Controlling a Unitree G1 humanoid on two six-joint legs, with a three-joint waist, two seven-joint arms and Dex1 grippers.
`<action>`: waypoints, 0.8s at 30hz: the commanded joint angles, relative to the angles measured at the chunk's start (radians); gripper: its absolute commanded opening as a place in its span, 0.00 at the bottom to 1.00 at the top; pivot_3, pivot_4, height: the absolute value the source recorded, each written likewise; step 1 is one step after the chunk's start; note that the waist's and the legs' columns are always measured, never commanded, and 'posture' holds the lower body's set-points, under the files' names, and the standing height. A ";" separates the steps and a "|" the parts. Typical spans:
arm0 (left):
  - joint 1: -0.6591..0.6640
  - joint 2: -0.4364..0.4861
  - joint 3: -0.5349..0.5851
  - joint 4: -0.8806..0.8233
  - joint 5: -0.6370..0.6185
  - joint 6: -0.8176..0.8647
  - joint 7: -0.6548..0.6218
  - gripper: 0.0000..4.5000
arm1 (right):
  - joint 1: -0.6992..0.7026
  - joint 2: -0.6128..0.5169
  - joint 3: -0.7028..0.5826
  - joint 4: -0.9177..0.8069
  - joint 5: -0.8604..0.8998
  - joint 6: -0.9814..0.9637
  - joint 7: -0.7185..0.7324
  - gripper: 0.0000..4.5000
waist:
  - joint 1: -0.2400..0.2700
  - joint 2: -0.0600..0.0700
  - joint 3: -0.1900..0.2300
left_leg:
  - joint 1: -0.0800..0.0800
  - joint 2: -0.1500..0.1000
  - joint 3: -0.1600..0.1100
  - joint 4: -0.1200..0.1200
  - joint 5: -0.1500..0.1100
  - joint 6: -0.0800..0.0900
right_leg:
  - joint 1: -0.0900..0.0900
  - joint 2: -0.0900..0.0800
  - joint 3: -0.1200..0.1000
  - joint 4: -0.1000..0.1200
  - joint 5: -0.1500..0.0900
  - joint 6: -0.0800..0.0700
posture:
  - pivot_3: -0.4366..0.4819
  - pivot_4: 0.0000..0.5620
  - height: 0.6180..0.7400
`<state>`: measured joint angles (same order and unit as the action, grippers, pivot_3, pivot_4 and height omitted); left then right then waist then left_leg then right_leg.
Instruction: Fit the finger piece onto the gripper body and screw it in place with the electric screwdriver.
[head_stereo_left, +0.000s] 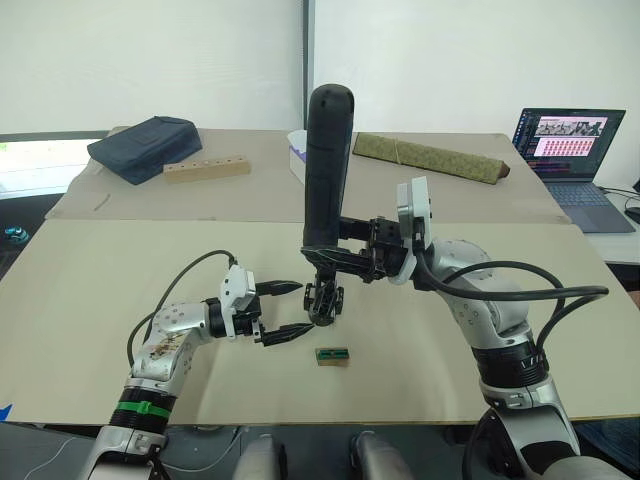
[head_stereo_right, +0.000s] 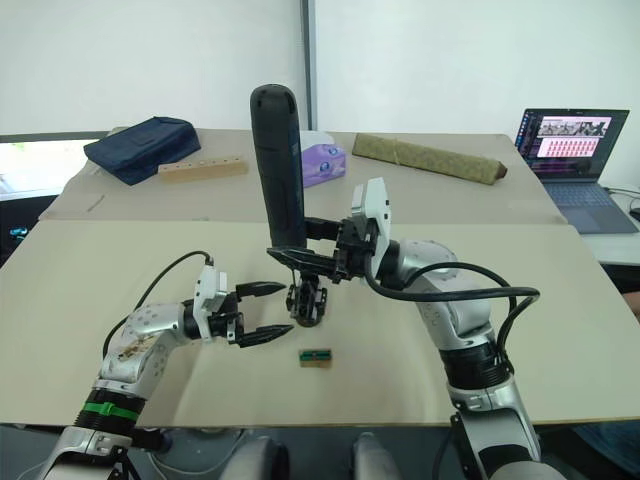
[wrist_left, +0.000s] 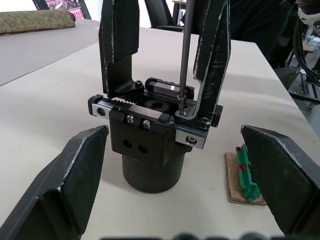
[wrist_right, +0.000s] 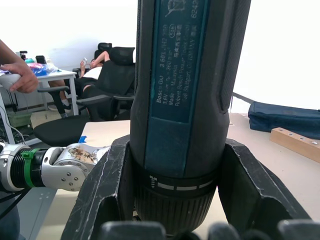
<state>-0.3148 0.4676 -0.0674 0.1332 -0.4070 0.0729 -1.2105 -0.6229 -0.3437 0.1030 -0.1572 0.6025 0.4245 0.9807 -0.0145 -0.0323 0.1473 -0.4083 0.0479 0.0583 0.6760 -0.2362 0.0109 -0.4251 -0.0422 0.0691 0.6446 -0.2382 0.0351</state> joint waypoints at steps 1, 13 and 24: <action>-0.004 0.000 -0.004 -0.043 -0.005 0.010 0.004 1.00 | -0.028 -0.001 -0.030 -0.035 0.011 -0.023 0.000 0.43 | 0.000 0.000 0.000 | 0.000 0.000 0.000 0.000 0.000 0.000 | 0.000 0.000 0.000 0.000 0.000 0.000 | 0.48 0.27 1.00; 0.000 -0.002 -0.006 -0.054 -0.005 0.020 0.009 1.00 | -0.027 -0.010 -0.030 -0.034 0.004 -0.025 0.002 0.43 | 0.000 0.000 0.000 | 0.000 0.000 0.000 0.000 0.000 0.000 | 0.000 0.000 0.000 0.000 0.000 0.000 | 0.48 0.27 1.00; 0.004 -0.003 -0.011 -0.052 -0.005 0.017 0.016 1.00 | -0.027 -0.021 -0.033 -0.025 -0.004 -0.031 0.014 0.43 | 0.000 0.000 0.000 | 0.000 0.000 0.000 0.000 0.000 0.000 | 0.000 0.000 0.000 0.000 0.000 0.000 | 0.48 0.27 1.00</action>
<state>-0.3131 0.4670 -0.0802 0.1210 -0.4070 0.0933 -1.1967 -0.6230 -0.3591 0.1030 -0.1571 0.5913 0.4245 0.9903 -0.0145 -0.0324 0.1474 -0.4084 0.0479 0.0583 0.6760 -0.2361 0.0109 -0.4251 -0.0422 0.0691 0.6445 -0.2382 0.0351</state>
